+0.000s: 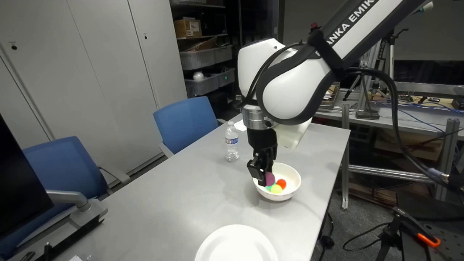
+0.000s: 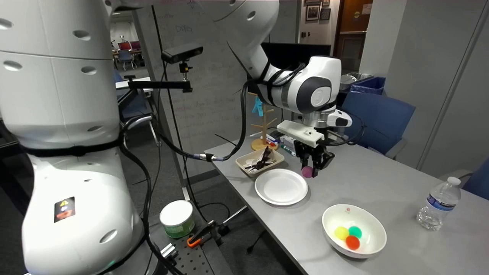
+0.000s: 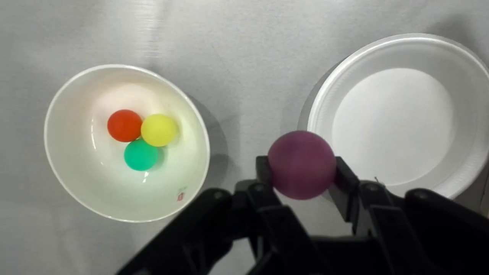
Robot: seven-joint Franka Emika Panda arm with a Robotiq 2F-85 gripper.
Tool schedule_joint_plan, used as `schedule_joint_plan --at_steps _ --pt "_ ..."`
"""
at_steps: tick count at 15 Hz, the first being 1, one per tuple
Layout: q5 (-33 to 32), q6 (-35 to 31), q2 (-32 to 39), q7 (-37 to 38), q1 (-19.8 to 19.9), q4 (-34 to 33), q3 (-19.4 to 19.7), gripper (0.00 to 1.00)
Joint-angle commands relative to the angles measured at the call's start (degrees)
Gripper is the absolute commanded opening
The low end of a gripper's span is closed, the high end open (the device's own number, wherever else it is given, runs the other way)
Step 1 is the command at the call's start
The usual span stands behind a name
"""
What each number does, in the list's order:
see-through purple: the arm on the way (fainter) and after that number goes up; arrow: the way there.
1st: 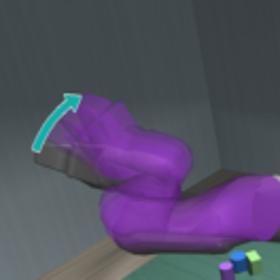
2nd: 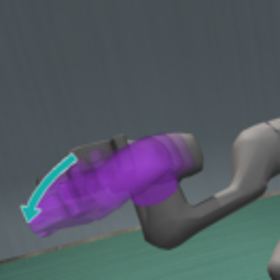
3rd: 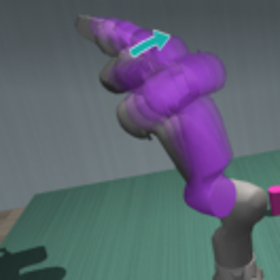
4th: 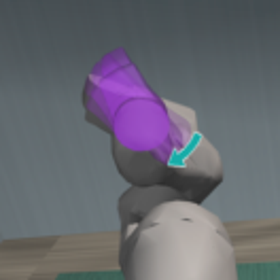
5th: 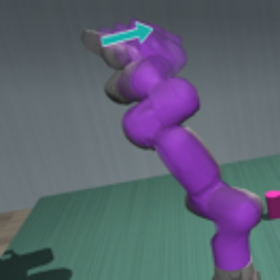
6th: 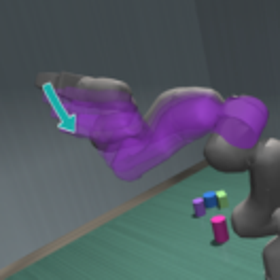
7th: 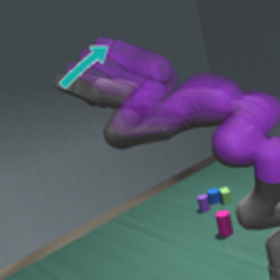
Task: Pick up the purple ball from the plate and put it in the white bowl
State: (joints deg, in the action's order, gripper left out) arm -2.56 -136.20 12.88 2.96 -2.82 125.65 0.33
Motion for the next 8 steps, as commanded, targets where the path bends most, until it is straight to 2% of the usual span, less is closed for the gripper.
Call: schedule_joint_plan --at_steps 1,8 --pt "0.29 -0.79 0.55 0.63 2.36 -2.58 1.63 0.16" --pt "0.76 -3.84 5.95 1.87 6.45 -8.13 5.19 0.16"
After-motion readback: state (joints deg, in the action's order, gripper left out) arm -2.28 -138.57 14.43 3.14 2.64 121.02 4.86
